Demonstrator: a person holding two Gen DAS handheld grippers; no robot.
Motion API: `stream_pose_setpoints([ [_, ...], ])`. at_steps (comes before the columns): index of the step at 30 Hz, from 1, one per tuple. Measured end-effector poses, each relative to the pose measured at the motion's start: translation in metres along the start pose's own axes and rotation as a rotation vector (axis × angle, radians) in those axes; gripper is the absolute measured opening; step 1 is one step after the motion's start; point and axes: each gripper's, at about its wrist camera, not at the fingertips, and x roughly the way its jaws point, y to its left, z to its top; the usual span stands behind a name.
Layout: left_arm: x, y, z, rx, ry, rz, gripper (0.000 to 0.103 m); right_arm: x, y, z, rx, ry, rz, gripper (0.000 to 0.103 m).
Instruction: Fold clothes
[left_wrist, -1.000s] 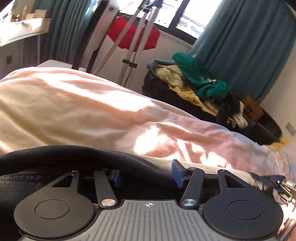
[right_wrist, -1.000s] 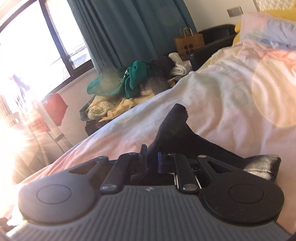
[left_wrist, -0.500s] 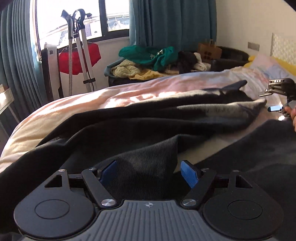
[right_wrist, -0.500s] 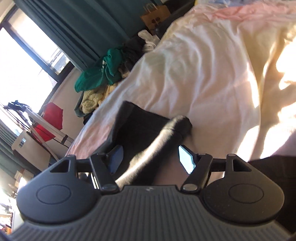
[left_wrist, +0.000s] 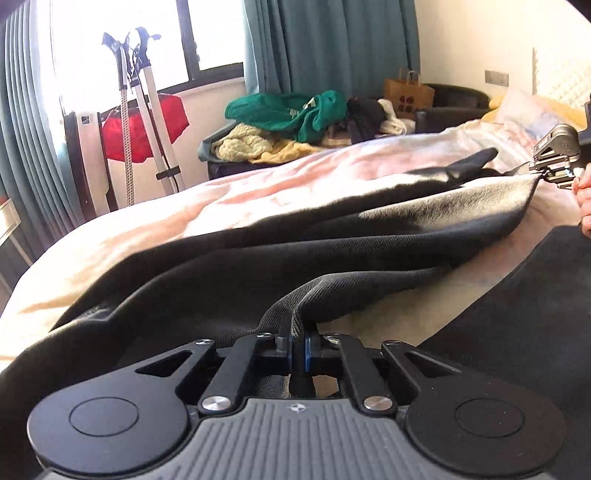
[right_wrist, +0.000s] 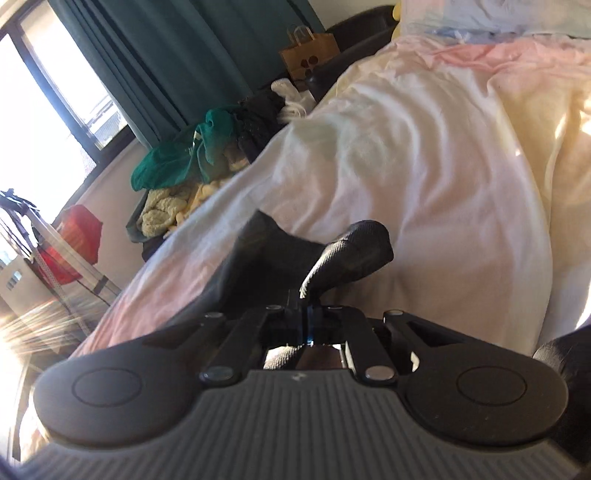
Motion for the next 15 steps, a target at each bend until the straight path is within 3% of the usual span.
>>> stream_pose_setpoints([
  [4, -0.034, 0.001, 0.000, 0.033, -0.020, -0.133, 0.005, -0.035, -0.014, 0.024, 0.006, -0.080, -0.019, 0.005],
  [6, -0.044, -0.009, -0.009, 0.050, -0.017, -0.156, 0.006, -0.044, -0.036, 0.022, -0.002, -0.070, -0.045, 0.005],
  [8, -0.044, -0.021, -0.021, 0.043, 0.007, -0.139, 0.007, -0.042, -0.057, 0.010, -0.027, -0.009, -0.076, 0.005],
  [11, -0.042, -0.031, -0.035, 0.006, 0.044, -0.119, 0.022, -0.038, -0.083, -0.009, 0.043, 0.077, -0.061, 0.007],
  [15, -0.062, -0.024, -0.038, -0.096, 0.050, -0.132, 0.032, -0.056, -0.081, -0.013, 0.015, 0.062, -0.067, 0.014],
])
